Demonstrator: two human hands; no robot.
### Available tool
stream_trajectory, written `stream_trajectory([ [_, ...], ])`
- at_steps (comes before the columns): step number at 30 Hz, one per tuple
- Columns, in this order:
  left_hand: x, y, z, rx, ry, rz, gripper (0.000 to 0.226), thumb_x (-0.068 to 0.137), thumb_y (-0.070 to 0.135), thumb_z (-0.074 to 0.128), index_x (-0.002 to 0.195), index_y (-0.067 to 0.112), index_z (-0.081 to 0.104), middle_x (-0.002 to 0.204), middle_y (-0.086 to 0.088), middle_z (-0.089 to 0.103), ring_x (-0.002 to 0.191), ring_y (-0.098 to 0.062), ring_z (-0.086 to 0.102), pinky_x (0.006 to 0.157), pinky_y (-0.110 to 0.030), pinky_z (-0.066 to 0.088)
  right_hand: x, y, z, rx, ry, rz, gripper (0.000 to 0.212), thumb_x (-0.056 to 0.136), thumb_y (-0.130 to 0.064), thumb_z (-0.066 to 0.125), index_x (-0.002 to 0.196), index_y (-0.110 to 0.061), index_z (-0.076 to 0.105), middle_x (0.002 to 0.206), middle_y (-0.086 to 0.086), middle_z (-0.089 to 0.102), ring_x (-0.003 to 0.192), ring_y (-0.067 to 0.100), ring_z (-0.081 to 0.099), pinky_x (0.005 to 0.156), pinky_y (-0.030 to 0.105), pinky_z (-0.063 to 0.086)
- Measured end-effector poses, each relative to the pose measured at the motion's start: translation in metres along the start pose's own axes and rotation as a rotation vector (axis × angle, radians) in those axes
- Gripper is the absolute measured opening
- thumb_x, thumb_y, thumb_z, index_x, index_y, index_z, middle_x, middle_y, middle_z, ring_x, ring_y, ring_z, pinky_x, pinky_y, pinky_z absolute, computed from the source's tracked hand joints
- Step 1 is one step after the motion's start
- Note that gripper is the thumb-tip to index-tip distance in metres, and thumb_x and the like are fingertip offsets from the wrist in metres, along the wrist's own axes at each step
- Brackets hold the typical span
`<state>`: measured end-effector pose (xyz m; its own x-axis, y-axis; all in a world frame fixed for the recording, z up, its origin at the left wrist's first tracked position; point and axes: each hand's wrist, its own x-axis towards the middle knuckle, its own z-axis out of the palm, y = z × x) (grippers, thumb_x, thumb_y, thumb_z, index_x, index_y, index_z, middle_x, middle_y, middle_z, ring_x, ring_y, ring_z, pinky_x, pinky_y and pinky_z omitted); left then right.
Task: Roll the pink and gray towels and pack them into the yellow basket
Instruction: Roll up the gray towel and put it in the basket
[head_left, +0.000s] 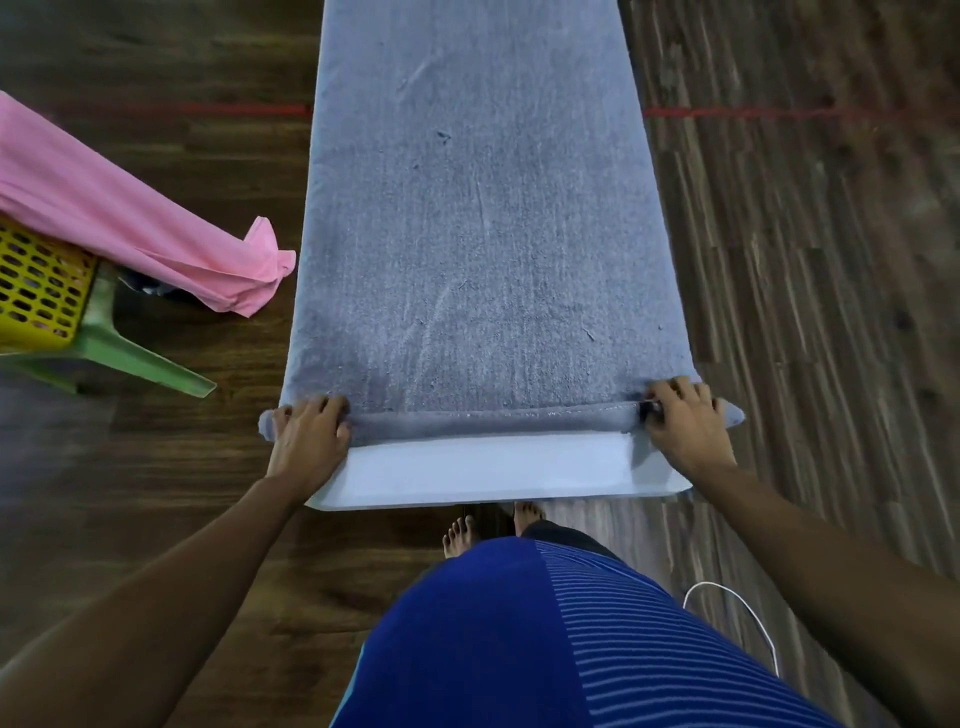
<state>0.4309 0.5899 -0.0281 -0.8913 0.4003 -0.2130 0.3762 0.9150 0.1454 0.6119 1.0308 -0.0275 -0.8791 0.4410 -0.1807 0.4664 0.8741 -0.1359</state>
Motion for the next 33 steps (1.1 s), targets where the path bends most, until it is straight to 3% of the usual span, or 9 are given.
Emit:
stream_trajectory([
  [5, -0.001, 0.009, 0.003, -0.051, 0.069, 0.079, 0.013, 0.078, 0.000, 0.063, 0.088, 0.007, 0.058, 0.085, -0.012, 0.058, 0.081, -0.037, 0.055, 0.072, -0.044, 0.040, -0.006, -0.010, 0.010, 0.098, 0.050, -0.107, 0.031, 0.065, 0.014, 0.061, 0.093, 0.000, 0.060, 0.093, 0.020, 0.057, 0.085, 0.039, 0.052, 0.072, 0.047, 0.044],
  [8, -0.010, 0.012, 0.008, -0.025, 0.034, 0.111, 0.026, 0.069, 0.001, 0.066, 0.094, 0.005, 0.059, 0.091, -0.013, 0.058, 0.085, -0.034, 0.053, 0.073, -0.045, 0.045, -0.014, -0.014, 0.021, -0.004, -0.020, -0.107, 0.046, 0.059, 0.007, 0.067, 0.104, -0.002, 0.059, 0.098, 0.018, 0.059, 0.088, 0.039, 0.055, 0.077, 0.047, 0.046],
  [12, -0.011, 0.006, 0.010, 0.002, 0.001, 0.112, 0.035, 0.072, 0.000, 0.067, 0.106, 0.003, 0.061, 0.103, -0.014, 0.060, 0.095, -0.035, 0.055, 0.079, -0.048, 0.048, -0.010, -0.016, 0.020, -0.004, 0.005, -0.065, 0.037, 0.070, 0.004, 0.067, 0.105, -0.006, 0.061, 0.100, 0.014, 0.063, 0.092, 0.038, 0.059, 0.075, 0.048, 0.049],
  [17, 0.003, 0.012, -0.002, 0.037, -0.020, 0.072, 0.009, 0.082, 0.013, 0.060, 0.087, 0.012, 0.067, 0.090, -0.007, 0.068, 0.088, -0.029, 0.059, 0.085, -0.044, 0.041, 0.001, -0.017, 0.004, -0.052, -0.050, -0.039, 0.026, 0.078, -0.013, 0.066, 0.104, -0.011, 0.068, 0.099, 0.012, 0.070, 0.095, 0.036, 0.059, 0.080, 0.044, 0.041],
  [22, 0.010, 0.010, -0.009, 0.057, -0.068, 0.052, 0.025, 0.091, 0.025, 0.043, 0.073, 0.021, 0.060, 0.079, 0.000, 0.069, 0.072, -0.017, 0.057, 0.092, -0.040, 0.033, 0.011, -0.015, -0.009, -0.104, -0.284, 0.000, 0.032, 0.092, -0.033, 0.046, 0.116, -0.026, 0.065, 0.113, 0.006, 0.067, 0.111, 0.027, 0.053, 0.092, 0.041, 0.032],
  [25, 0.012, 0.004, -0.007, -0.014, -0.031, 0.049, 0.009, 0.088, 0.020, 0.052, 0.092, 0.017, 0.060, 0.094, -0.003, 0.065, 0.088, -0.024, 0.057, 0.086, -0.042, 0.037, 0.009, -0.010, -0.005, -0.057, -0.083, 0.016, 0.026, 0.085, -0.025, 0.056, 0.108, -0.014, 0.064, 0.105, 0.011, 0.063, 0.102, 0.034, 0.052, 0.086, 0.046, 0.037],
  [27, 0.012, 0.003, -0.004, 0.029, 0.038, 0.051, 0.017, 0.083, 0.014, 0.062, 0.099, 0.013, 0.060, 0.099, -0.008, 0.060, 0.095, -0.030, 0.054, 0.081, -0.044, 0.041, 0.009, -0.011, -0.001, 0.003, 0.019, -0.004, 0.020, 0.080, -0.008, 0.063, 0.100, -0.005, 0.063, 0.098, 0.017, 0.059, 0.092, 0.040, 0.052, 0.079, 0.050, 0.042],
  [30, 0.009, 0.010, -0.003, 0.033, 0.060, 0.104, 0.016, 0.079, 0.008, 0.065, 0.095, 0.010, 0.061, 0.094, -0.009, 0.059, 0.090, -0.032, 0.054, 0.079, -0.045, 0.043, 0.008, -0.025, 0.000, 0.092, -0.021, -0.041, 0.018, 0.075, 0.002, 0.061, 0.093, -0.002, 0.062, 0.091, 0.018, 0.059, 0.087, 0.040, 0.054, 0.074, 0.048, 0.046],
  [33, 0.003, 0.015, -0.002, 0.042, 0.016, 0.143, 0.026, 0.070, 0.010, 0.069, 0.095, 0.010, 0.063, 0.091, -0.008, 0.060, 0.085, -0.031, 0.055, 0.077, -0.045, 0.047, 0.002, -0.033, 0.007, 0.060, -0.078, -0.087, 0.035, 0.065, 0.000, 0.069, 0.099, -0.003, 0.061, 0.097, 0.016, 0.060, 0.089, 0.037, 0.055, 0.074, 0.047, 0.049],
])
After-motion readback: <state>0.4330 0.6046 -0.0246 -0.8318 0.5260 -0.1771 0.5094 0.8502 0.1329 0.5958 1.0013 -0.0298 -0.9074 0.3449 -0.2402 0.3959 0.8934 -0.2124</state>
